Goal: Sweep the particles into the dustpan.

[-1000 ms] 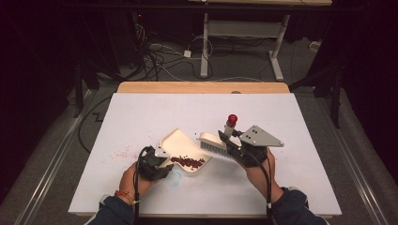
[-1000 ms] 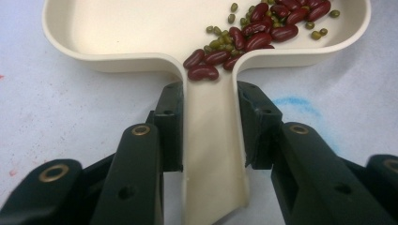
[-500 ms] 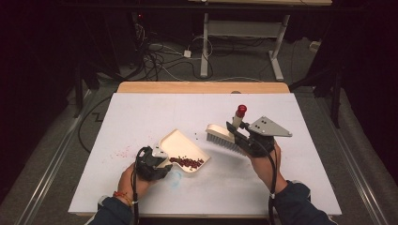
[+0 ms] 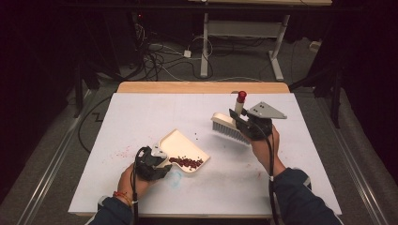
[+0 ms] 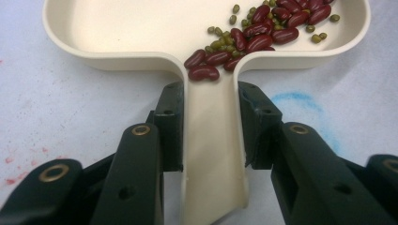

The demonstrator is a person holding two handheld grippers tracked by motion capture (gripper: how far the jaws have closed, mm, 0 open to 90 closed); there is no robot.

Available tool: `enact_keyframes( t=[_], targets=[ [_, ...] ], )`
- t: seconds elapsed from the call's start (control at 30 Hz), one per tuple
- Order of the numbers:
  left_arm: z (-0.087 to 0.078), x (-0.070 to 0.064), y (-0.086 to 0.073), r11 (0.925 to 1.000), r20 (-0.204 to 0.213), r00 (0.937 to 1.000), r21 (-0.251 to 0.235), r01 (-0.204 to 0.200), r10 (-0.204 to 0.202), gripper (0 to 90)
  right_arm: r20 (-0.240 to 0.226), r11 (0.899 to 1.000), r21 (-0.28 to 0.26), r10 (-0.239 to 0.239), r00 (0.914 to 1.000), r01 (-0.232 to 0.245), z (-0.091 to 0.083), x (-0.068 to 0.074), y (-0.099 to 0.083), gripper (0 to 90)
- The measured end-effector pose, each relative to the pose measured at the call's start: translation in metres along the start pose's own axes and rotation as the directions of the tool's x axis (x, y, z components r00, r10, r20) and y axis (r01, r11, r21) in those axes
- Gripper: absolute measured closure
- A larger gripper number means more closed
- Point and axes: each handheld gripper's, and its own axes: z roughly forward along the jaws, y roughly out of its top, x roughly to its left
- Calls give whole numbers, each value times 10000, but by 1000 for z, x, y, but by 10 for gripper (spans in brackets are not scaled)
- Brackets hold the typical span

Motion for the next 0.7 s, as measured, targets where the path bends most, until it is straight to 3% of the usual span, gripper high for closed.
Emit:
enact_keyframes(
  t=[0.1, 0.3, 0.33, 0.37, 0.43, 0.47, 0.53, 0.63, 0.7],
  targets=[
    [0, 0, 0, 10000, 25, 10000, 20, 15, -15, 637, 142, 9997, -53, 258, 9996, -257, 21, -3, 3, 705],
    [1, 2, 1, 9998, 72, 9998, -51, 176, -176, 637, 387, 9998, -205, 92, 9992, -84, 48, 7, 7, 706],
    [1, 2, 1, 9998, 112, 9997, -59, 216, -215, 637, 412, 9997, -245, -11, 9991, 21, 52, 11, 7, 706],
    [2, 3, 0, 9998, 117, 9997, -53, 205, -205, 637, 321, 9987, -157, -477, 9983, 483, 62, 19, 9, 706],
    [3, 3, 0, 9998, 137, 9997, -11, 195, -195, 637, 263, 9978, -95, -659, 9975, 661, 66, 23, 9, 706],
    [3, 3, 0, 9998, 142, 9997, 11, 193, -194, 637, 95, 9964, 116, -844, 9964, 843, 72, 32, 7, 706],
    [3, 4, 0, 9998, 152, 9997, 28, 188, -189, 637, -204, 9954, 119, -953, 9952, 955, 72, 39, 4, 706],
    [5, 4, 1, 9998, 122, 9998, 19, 183, -184, 637, -286, 9947, 131, -1015, 9944, 1019, 69, 45, 3, 706],
    [5, 4, 3, 9999, 65, 9999, 27, 107, -107, 637, -534, 9961, -39, -887, 9946, 887, 59, 51, -1, 706]
  ],
)
